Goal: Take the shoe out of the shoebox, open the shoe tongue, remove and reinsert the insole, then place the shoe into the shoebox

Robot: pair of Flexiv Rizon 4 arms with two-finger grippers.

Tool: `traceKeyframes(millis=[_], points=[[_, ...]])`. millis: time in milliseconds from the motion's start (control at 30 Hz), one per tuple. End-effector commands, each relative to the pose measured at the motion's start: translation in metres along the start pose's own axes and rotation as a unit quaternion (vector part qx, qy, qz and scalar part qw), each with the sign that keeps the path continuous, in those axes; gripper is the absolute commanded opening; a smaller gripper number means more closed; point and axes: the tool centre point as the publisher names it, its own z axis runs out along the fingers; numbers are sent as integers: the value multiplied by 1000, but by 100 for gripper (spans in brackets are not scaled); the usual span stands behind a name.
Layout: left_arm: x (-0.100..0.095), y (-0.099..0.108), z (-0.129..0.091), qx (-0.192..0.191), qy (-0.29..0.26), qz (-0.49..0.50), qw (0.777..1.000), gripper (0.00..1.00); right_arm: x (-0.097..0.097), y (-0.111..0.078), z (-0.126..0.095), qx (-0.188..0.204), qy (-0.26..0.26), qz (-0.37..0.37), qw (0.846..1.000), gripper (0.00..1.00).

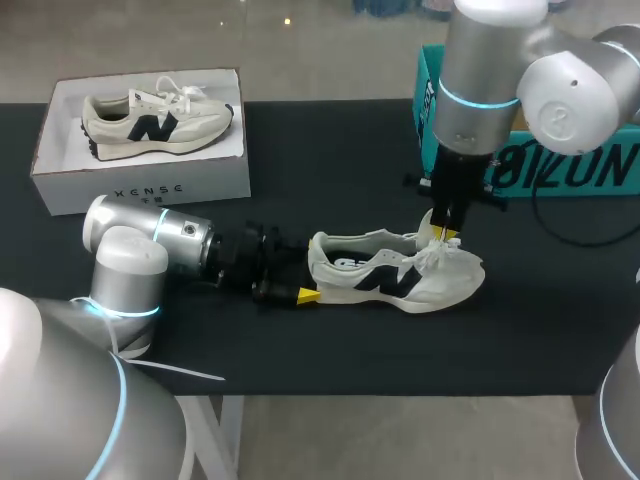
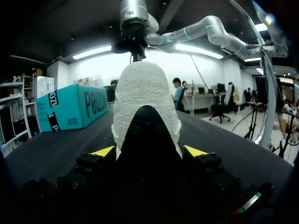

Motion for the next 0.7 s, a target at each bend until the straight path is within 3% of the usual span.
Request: traceKeyframes(millis=[33, 167, 200, 367, 533, 600, 633, 667, 700], points=[[-2, 7, 3, 1, -1, 0, 1000, 0, 0, -1, 0, 7, 14, -6, 1000, 14], [-2, 7, 3, 1, -1, 0, 1000, 0, 5, -8, -10, 12, 37, -31, 999, 60], [-2, 7, 3, 1, -1, 0, 1000, 0, 6, -10, -13, 17, 39, -42, 998, 100], [-2, 7, 3, 1, -1, 0, 1000, 0, 11, -16, -39, 36, 75, -95, 992, 100], [-2, 7, 3, 1, -1, 0, 1000, 0, 18, -26, -65, 71, 90, -215, 970, 100], [-2, 7, 3, 1, -1, 0, 1000, 0, 23, -31, -69, 59, 61, -292, 953, 100], [-2, 7, 3, 1, -1, 0, 1000, 0, 27, -35, -67, 71, 43, -360, 929, 100], [-2, 7, 3, 1, -1, 0, 1000, 0, 30, -38, -64, 77, 27, -394, 916, 100], [-2, 7, 3, 1, -1, 0, 1000, 0, 33, -45, -59, 97, 6, -466, 880, 100]])
